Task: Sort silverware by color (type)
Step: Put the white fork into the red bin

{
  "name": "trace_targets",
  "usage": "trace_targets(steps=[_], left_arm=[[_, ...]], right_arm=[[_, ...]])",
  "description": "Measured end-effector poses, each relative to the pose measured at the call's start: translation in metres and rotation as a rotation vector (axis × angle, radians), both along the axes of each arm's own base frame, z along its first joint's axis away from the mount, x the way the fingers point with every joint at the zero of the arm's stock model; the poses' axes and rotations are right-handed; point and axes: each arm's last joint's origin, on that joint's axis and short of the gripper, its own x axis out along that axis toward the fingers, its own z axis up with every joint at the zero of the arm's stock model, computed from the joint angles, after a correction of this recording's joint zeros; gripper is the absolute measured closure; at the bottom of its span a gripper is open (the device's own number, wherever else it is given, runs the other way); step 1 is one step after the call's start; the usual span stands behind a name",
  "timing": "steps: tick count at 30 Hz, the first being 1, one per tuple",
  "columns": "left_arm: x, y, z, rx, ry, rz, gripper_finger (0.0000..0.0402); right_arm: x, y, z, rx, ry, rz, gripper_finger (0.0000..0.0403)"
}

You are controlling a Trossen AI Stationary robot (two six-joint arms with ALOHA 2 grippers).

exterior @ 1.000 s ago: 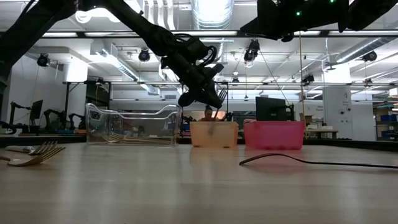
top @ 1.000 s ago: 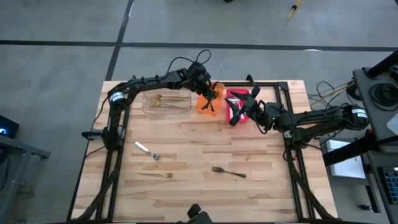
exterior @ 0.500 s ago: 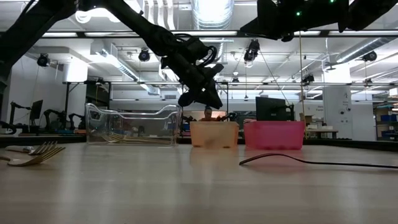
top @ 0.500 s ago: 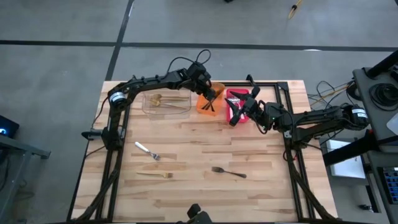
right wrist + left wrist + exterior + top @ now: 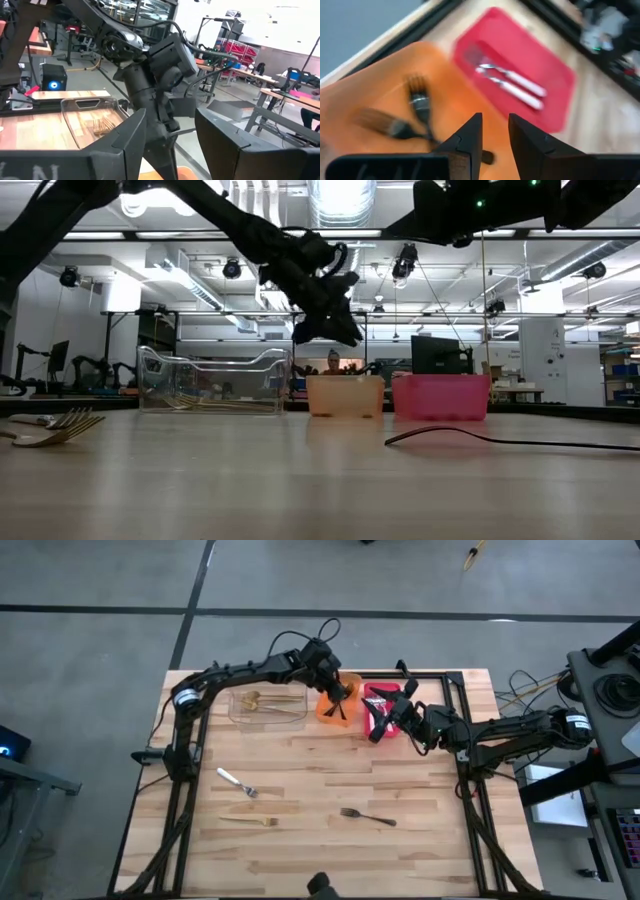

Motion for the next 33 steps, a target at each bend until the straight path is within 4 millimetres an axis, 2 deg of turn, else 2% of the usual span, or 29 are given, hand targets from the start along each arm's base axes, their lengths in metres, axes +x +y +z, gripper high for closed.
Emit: trace_targets(steps=[6,15,19,28,33], left_arm=[[0.001,-0.031,0.026,0.072,-0.010,-0.133,0.0326],[-0.008,-0.102,0.053,0.258,0.180,-0.283,0.0326],[-0.015,-0.128,0.062,0.290,0.182,-0.335,0.0326],[-0.059,-0.169,0.080,0.272,0.249,-0.429,0.0326],[-0.082,-0.187,0.078,0.231,0.333,-0.471,0.0326]], right_arm=[[0.000,-0.001,0.000,0.007,0.002,-0.023,0.0241],[-0.002,0.000,0.001,0.051,-0.039,-0.017,0.0241],[-0.002,0.000,0.001,0.058,-0.044,-0.015,0.0241],[-0.002,0.000,-0.001,0.074,-0.036,-0.014,0.0241],[-0.002,0.000,-0.001,0.080,-0.034,-0.013,0.0241]])
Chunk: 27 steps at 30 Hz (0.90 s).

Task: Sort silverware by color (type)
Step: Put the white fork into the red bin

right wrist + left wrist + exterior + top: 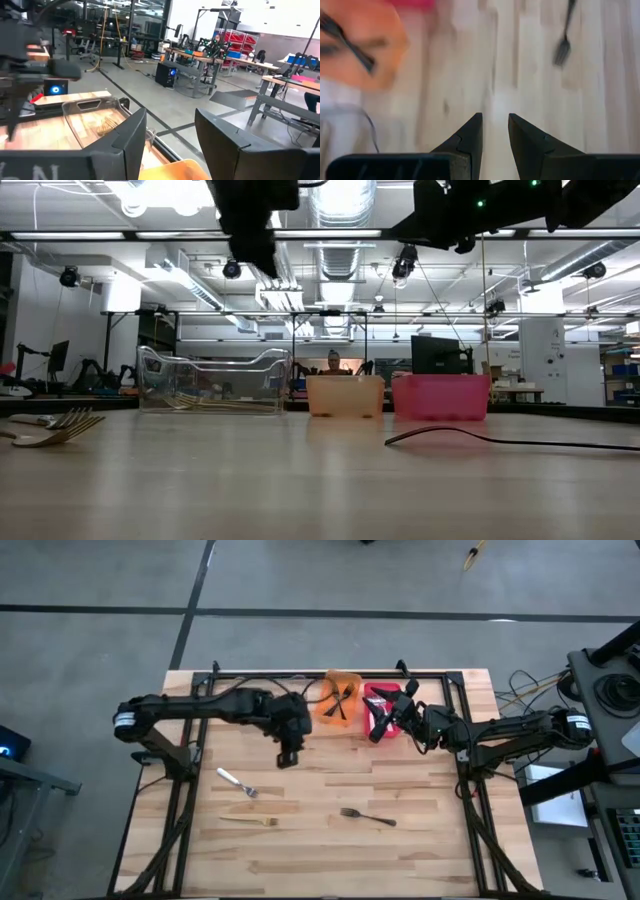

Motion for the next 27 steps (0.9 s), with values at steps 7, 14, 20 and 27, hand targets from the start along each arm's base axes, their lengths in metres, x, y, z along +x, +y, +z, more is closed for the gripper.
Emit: trace_targets(steps=[7,14,20,27], left_arm=[[-0.022,-0.018,-0.015,-0.045,0.186,0.001,0.0326],[-0.043,-0.033,-0.040,-0.070,0.433,-0.004,0.0326],[-0.062,-0.042,-0.073,-0.073,0.600,0.000,0.0326],[-0.087,-0.050,-0.111,-0.067,0.768,0.024,0.0326]], right_arm=[[0.000,0.000,0.001,0.000,-0.002,0.000,0.0241],[0.001,0.000,0.004,-0.001,-0.007,0.000,0.0241],[0.001,0.000,0.004,-0.001,-0.007,0.000,0.0241],[0.001,0.000,0.004,-0.006,0.003,0.000,0.0241]])
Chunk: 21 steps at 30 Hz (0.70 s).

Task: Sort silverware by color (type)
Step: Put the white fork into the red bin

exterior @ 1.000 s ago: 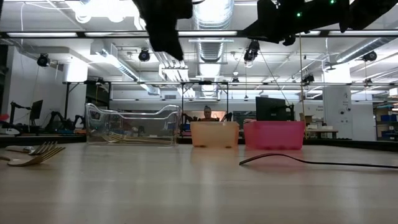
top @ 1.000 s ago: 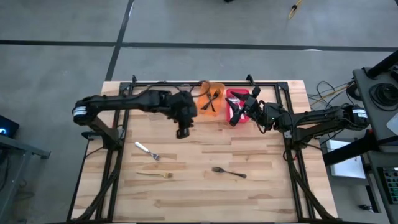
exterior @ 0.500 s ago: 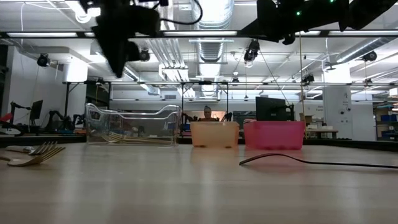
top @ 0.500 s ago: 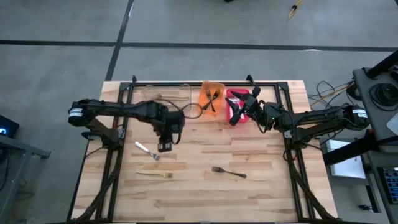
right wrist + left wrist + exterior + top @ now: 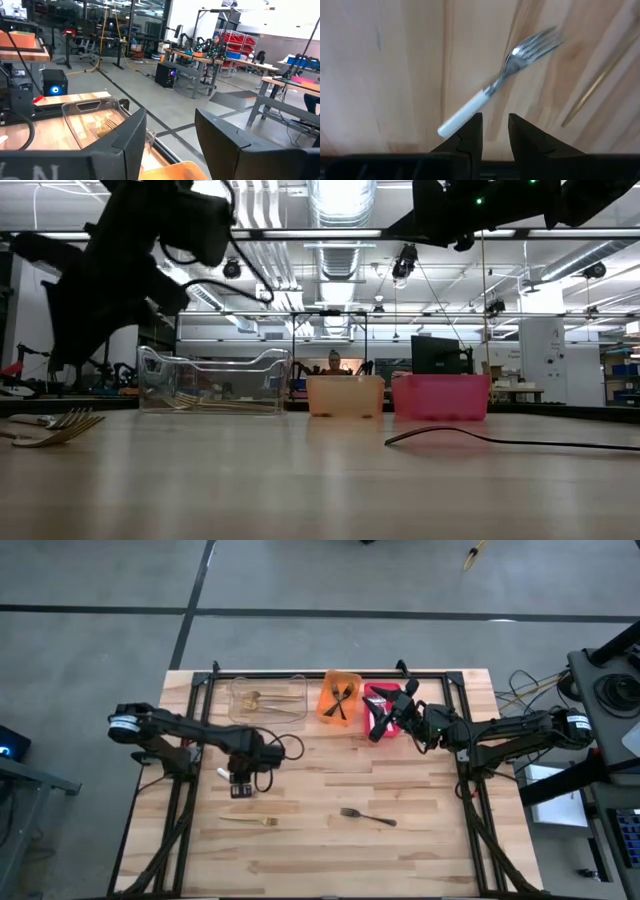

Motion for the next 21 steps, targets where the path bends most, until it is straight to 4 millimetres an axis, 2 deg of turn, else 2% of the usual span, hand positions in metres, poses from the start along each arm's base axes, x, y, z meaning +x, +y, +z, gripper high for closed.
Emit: trace_targets(steps=[6,16,21], left_arm=[[-0.009,-0.005,-0.012,0.010,0.049,-0.008,0.0317],[-0.014,-0.019,-0.018,0.095,0.045,-0.101,0.0220],[-0.012,-0.027,-0.020,0.101,0.005,-0.139,0.0204]], right_arm=[[0.000,0.000,0.000,-0.008,0.007,0.000,0.0241],[0.000,0.000,0.000,-0.021,0.016,-0.002,0.0241],[0.000,0.000,0.000,-0.022,0.016,-0.002,0.0241]])
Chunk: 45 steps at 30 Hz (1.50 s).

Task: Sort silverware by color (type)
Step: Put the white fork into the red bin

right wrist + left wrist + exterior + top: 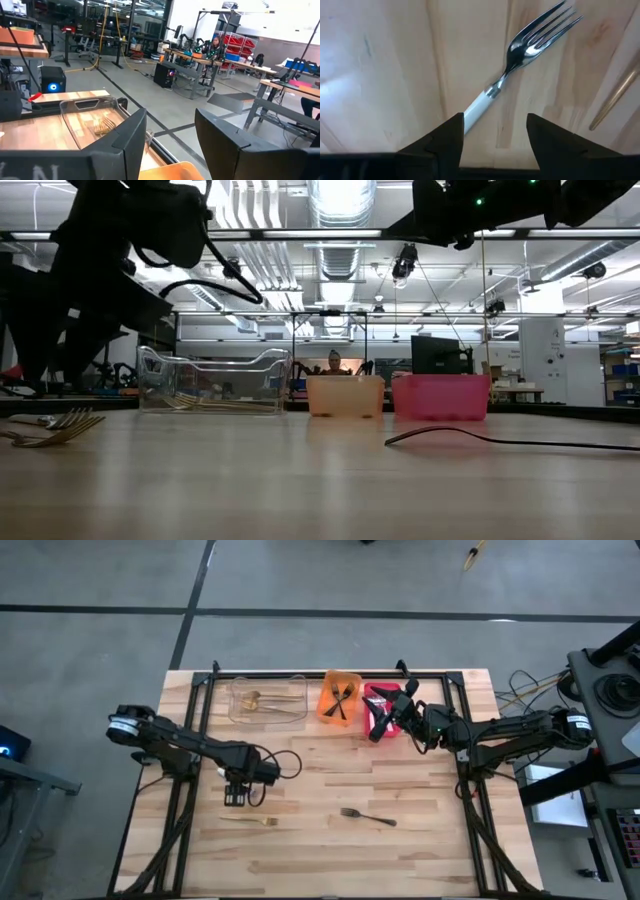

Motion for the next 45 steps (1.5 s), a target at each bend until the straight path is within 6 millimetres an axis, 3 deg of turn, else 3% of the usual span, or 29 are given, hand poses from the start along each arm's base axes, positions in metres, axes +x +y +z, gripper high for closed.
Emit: trace_targets(steps=[16,25,40,45], left_arm=[[-0.019,0.001,-0.035,0.022,0.003,0.073,0.0205],[-0.024,0.002,-0.045,0.013,-0.015,0.077,0.0210],[-0.020,0.001,-0.044,0.013,-0.034,0.136,0.0356],[-0.019,0.001,-0.042,0.027,-0.058,0.169,0.0384]], right_arm=[[0.000,0.000,-0.001,0.000,0.007,0.001,0.0241],[0.000,0.000,-0.001,-0.009,0.014,0.000,0.0241],[0.000,0.000,-0.001,-0.015,0.018,-0.001,0.0241],[0.000,0.000,0.000,-0.015,0.018,-0.001,0.0241]])
